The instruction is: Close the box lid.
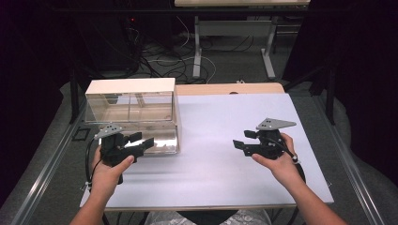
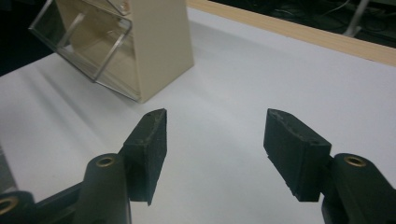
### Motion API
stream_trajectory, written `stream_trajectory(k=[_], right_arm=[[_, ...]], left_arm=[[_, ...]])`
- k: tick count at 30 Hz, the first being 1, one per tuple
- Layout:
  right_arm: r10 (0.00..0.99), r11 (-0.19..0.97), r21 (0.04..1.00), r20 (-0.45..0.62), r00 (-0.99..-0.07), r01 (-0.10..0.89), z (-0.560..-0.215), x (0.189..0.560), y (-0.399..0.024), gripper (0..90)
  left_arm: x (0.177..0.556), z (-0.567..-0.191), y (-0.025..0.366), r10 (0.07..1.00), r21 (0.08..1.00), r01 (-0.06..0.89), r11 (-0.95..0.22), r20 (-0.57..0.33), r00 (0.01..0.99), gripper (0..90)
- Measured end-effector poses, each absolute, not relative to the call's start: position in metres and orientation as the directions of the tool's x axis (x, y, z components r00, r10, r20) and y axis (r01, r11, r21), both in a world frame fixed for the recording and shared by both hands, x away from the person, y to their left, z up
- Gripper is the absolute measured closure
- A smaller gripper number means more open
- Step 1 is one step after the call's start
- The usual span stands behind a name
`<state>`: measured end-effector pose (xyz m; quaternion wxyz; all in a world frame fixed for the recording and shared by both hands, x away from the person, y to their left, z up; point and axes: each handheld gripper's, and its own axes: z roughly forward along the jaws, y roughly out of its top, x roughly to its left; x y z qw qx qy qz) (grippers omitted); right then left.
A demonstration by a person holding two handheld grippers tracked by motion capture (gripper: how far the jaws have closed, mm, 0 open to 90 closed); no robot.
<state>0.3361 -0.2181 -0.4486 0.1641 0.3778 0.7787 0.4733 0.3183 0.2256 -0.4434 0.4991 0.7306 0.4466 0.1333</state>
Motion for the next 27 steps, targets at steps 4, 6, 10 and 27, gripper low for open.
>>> stream_trajectory(k=[4, 6, 10, 27], right_arm=[[0.763, 0.248, 0.865, 0.103, -0.638, 0.437, -0.457, 0.336, -0.231, 37.6], [0.773, 0.245, 0.861, 0.104, -0.625, 0.446, -0.462, 0.336, -0.236, 36.9], [0.791, 0.243, 0.857, 0.096, -0.604, 0.455, -0.472, 0.335, -0.244, 35.7], [0.866, 0.16, 0.869, 0.104, -0.489, 0.469, -0.509, 0.336, -0.276, 21.1]], left_arm=[[0.318, -0.455, 0.224, 0.796, 0.847, 0.52, -0.109, -0.239, 0.556, 35.1], [0.317, -0.461, 0.223, 0.801, 0.846, 0.521, -0.111, -0.234, 0.551, 34.1], [0.316, -0.47, 0.221, 0.809, 0.839, 0.53, -0.122, -0.225, 0.542, 31.7], [0.32, -0.497, 0.216, 0.811, 0.844, 0.509, -0.169, -0.175, 0.559, 27.8]])
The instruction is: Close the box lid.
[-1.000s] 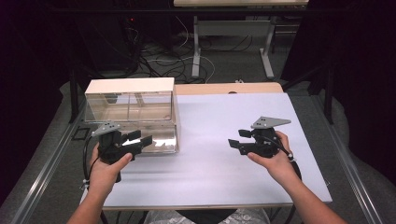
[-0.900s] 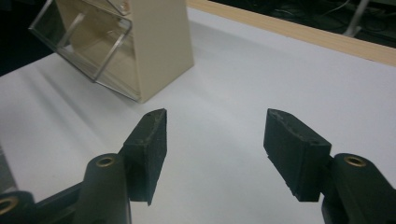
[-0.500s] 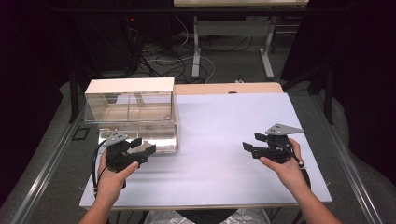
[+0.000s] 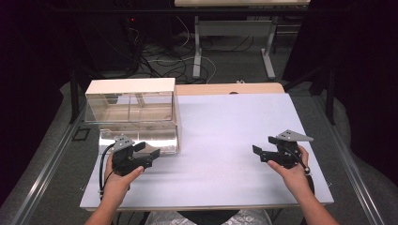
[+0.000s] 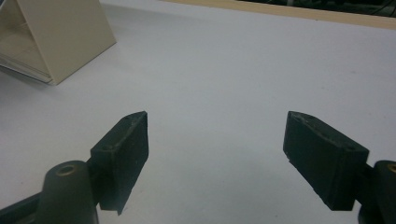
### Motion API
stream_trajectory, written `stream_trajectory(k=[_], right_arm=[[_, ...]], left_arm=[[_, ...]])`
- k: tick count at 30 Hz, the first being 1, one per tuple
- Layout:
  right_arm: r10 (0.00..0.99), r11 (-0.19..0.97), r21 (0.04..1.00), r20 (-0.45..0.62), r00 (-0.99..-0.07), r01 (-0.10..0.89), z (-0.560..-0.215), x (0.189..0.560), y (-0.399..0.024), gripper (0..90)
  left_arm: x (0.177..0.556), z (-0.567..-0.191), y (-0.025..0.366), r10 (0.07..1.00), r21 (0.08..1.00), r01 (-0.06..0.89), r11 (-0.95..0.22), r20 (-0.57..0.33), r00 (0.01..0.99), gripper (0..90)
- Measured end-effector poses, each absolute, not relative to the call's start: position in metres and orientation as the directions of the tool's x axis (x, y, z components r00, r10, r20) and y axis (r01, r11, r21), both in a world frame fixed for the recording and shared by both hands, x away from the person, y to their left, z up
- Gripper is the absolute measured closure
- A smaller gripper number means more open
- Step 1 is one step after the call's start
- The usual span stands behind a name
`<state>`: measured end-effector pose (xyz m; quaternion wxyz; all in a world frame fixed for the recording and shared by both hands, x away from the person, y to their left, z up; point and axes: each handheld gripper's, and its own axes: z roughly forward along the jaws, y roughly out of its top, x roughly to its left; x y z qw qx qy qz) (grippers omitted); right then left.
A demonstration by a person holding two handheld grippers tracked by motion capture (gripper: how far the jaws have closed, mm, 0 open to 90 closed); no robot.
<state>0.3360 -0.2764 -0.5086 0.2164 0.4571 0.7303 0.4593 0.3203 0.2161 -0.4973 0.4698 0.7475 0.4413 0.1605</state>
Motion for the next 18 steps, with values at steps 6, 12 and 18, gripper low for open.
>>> stream_trajectory(k=[6, 12, 18], right_arm=[[0.874, 0.135, 0.873, 0.118, -0.471, 0.469, -0.5142, 0.3362, -0.2794, 19.3], [0.873, 0.13, 0.868, 0.129, -0.471, 0.479, -0.5167, 0.3355, -0.2787, 18.8], [0.877, 0.127, 0.875, 0.121, -0.465, 0.468, -0.5156, 0.3347, -0.2799, 18.5]], left_arm=[[0.3188, -0.5018, 0.2129, 0.804, 0.853, 0.496, -0.163, -0.176, 0.568, 16.8], [0.3164, -0.502, 0.211, 0.802, 0.848, 0.501, -0.173, -0.174, 0.572, 15.0], [0.3147, -0.5016, 0.2097, 0.802, 0.849, 0.5, -0.172, -0.173, 0.571, 12.7]])
